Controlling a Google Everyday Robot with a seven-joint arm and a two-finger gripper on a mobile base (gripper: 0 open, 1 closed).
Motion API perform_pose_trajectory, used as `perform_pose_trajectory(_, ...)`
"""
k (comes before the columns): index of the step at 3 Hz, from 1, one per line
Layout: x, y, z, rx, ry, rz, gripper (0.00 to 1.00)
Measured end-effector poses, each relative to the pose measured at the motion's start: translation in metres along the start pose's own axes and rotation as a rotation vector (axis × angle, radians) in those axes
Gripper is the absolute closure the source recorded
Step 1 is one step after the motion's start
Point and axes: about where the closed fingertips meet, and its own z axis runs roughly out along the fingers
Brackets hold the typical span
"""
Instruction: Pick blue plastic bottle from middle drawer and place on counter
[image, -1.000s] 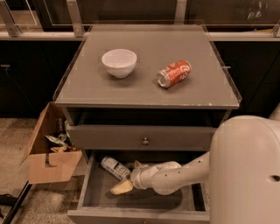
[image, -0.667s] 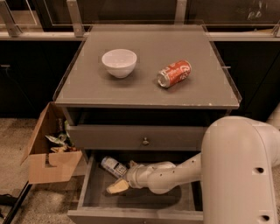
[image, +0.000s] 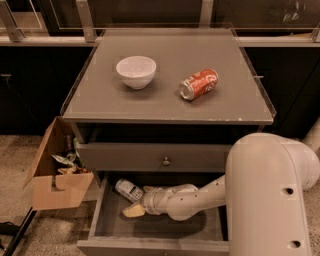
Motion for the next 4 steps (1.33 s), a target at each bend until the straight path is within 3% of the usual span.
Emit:
perform_pose_trajectory(1, 0.0, 0.0, 0.0, 0.0, 0.0, 0.0, 0.51)
perform_pose_trajectory(3, 0.0, 0.0, 0.0, 0.0, 0.0, 0.0, 0.97)
perform_pose_trajectory(4, 0.0, 0.0001, 0.0001, 0.0, 0.0, 0.0, 1.0)
